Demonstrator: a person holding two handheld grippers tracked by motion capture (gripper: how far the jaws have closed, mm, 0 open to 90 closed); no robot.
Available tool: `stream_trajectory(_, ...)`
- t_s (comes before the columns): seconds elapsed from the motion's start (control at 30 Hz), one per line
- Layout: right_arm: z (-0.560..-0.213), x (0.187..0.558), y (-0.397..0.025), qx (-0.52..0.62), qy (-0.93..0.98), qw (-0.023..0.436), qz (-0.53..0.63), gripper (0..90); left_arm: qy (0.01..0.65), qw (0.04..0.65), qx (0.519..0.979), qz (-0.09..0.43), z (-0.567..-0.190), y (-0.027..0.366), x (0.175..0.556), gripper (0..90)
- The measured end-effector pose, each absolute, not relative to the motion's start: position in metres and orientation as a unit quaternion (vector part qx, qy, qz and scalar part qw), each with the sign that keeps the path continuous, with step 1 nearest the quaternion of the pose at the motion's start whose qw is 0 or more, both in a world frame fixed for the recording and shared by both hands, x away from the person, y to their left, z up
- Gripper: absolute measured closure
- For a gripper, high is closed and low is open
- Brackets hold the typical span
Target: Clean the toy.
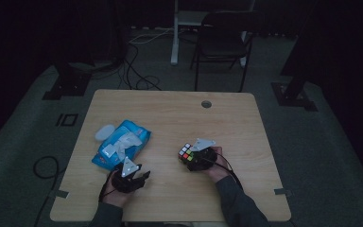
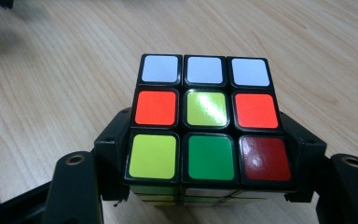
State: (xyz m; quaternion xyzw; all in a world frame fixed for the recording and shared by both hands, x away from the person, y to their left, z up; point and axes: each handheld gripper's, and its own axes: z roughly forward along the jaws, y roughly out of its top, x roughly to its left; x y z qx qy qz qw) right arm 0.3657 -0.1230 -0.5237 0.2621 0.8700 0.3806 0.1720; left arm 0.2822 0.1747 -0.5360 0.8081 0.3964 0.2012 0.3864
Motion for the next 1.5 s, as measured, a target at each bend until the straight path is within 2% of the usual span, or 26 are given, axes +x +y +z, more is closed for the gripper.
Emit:
stream_trajectory(0.27,-0.523,0.362,-0.130,0.265,0.869,0.178,0.379,33.7,0.381,0.385,0.812,0.218,-0.517,0.178,0.282,53.4)
stream_trajectory(0.5,-0.524,0.358,-0.137,0.271,0.867,0.174,0.379,33.7,0.381,0.386,0.797,0.267,-0.486,0.191,0.292,52.2)
stream_trajectory(0.67,-0.525,0.356,-0.141,0.277,0.867,0.170,0.378,33.7,0.392,0.362,0.787,0.311,-0.473,0.202,0.309,51.8)
stream_trajectory(0.83,-0.527,0.355,-0.142,0.280,0.864,0.170,0.382,33.7,0.407,0.322,0.792,0.322,-0.477,0.209,0.331,52.6)
stream_trajectory(0.87,-0.527,0.355,-0.143,0.280,0.864,0.169,0.383,33.7,0.411,0.315,0.793,0.320,-0.479,0.210,0.334,54.1)
stream_trajectory(1.1,-0.530,0.353,-0.146,0.287,0.860,0.167,0.387,33.7,0.411,0.308,0.801,0.308,-0.475,0.211,0.338,89.2)
stream_trajectory(1.5,-0.532,0.351,-0.147,0.289,0.858,0.166,0.391,33.7,0.361,0.380,0.811,0.261,-0.446,0.190,0.331,90.0)
